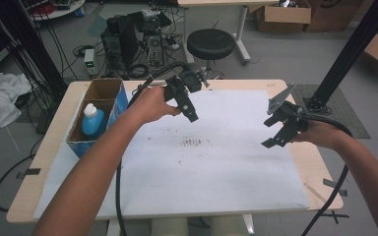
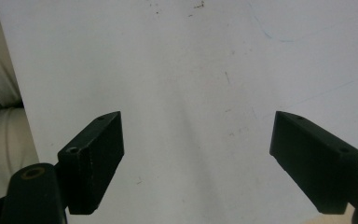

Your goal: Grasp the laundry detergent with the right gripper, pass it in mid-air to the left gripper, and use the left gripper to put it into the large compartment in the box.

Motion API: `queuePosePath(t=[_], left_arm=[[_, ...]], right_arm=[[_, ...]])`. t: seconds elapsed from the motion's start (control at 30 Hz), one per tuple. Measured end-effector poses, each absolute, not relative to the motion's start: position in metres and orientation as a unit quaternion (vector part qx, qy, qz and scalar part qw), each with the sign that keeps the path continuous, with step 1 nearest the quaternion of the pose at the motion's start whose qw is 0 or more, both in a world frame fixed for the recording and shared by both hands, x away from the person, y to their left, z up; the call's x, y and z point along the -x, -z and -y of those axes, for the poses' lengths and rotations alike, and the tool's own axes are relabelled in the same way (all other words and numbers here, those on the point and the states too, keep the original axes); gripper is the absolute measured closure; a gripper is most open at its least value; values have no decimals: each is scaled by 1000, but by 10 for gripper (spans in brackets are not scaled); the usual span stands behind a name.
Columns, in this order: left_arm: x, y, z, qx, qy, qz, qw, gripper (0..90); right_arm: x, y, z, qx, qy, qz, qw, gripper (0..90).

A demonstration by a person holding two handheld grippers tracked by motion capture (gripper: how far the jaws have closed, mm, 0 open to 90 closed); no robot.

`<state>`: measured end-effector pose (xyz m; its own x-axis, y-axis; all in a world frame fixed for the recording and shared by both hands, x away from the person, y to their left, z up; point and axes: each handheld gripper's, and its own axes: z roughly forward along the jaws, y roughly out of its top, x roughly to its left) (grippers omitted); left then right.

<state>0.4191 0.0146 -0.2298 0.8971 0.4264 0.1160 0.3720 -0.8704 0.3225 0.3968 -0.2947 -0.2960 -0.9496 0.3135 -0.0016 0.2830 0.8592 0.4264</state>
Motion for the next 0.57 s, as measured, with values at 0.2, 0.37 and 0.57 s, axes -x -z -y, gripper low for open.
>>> queuePosePath(t=[0.2,0.37,0.57], left_arm=[[-419,229,-16,-962,-93,-209,150,188],[-419,228,-18,-961,-94,-211,153,190],[-420,227,-20,-959,-95,-216,157,190]], right_arm=[[-397,296,293,-153,-216,-964,35,173],[-397,296,293,-152,-216,-964,34,173],[-397,295,294,-153,-217,-963,35,173]])
